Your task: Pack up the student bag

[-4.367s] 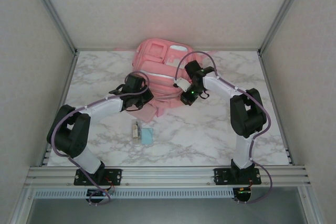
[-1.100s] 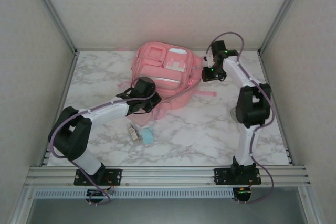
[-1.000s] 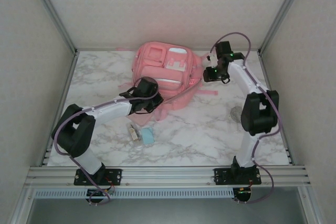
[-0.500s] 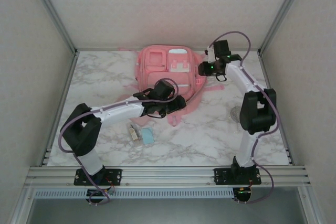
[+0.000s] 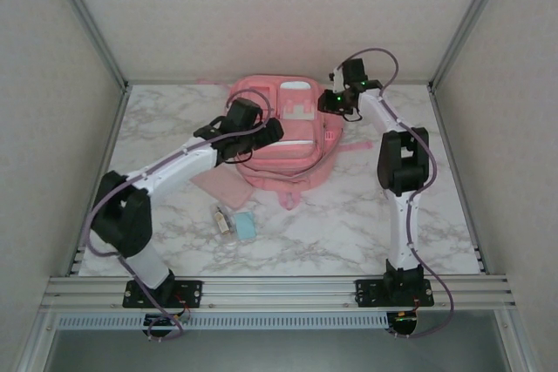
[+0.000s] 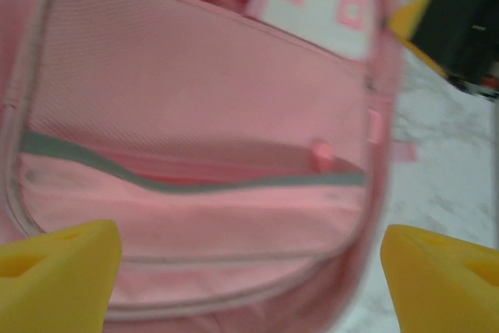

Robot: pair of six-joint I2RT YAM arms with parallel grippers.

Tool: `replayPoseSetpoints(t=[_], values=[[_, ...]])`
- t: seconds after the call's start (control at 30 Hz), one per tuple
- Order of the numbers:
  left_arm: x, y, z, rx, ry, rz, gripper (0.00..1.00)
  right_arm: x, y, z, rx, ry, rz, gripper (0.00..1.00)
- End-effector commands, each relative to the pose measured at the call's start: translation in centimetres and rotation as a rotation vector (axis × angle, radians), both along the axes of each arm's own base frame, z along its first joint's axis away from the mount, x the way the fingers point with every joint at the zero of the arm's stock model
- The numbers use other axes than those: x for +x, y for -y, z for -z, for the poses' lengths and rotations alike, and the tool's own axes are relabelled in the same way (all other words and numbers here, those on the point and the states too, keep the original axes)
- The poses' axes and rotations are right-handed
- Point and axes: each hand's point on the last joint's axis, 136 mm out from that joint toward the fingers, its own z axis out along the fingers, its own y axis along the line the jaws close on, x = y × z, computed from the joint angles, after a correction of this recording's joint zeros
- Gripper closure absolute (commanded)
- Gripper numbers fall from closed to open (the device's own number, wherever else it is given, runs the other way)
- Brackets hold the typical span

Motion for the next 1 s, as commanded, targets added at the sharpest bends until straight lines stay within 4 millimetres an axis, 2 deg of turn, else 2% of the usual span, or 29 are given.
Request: replayPoseSetpoints(t=[0.0, 0.17, 0.3, 0.47, 0.6, 0.67, 0.77, 0.97], values=[[0.4, 0.4, 4.0, 0.041, -0.048, -0.023, 0.14, -1.0, -1.5, 2.0, 0.040, -0.074, -0.011, 0.79], [1.4, 0.9, 7.6, 0.053, -0.082, -0.045, 0.16, -3.7, -1.0, 3.9, -0.018, -0.111, 0.013, 0.79], [2.2, 1.0, 8.8, 0.049, -0.070, -0.067, 0.18, -6.7, 0.0, 4.8, -0.053, -0.145, 0.039, 0.79], [2.7, 1.9, 9.7, 0.008, -0.073, -0.082, 0.19, -10.7, -0.1, 4.1, -0.055, -0.162, 0.033, 0.79], [3.2, 1.9, 9.5, -0.003, -0.064, -0.091, 0.19, -13.3, -1.1, 2.9, -0.027, -0.149, 0.005, 0.97], [3.2, 1.9, 9.2, 0.011, -0.059, -0.081, 0.19, -14.0, -0.9, 2.6, -0.034, -0.150, 0.007, 0.99], [3.3, 1.4, 8.4, 0.041, -0.044, -0.070, 0.19, -14.0, 0.4, 1.9, -0.107, -0.114, 0.010, 0.96], [2.7, 1.6, 4.9, 0.072, -0.010, 0.032, 0.18, -11.6, 2.5, -0.4, -0.280, -0.015, -0.056, 0.88]])
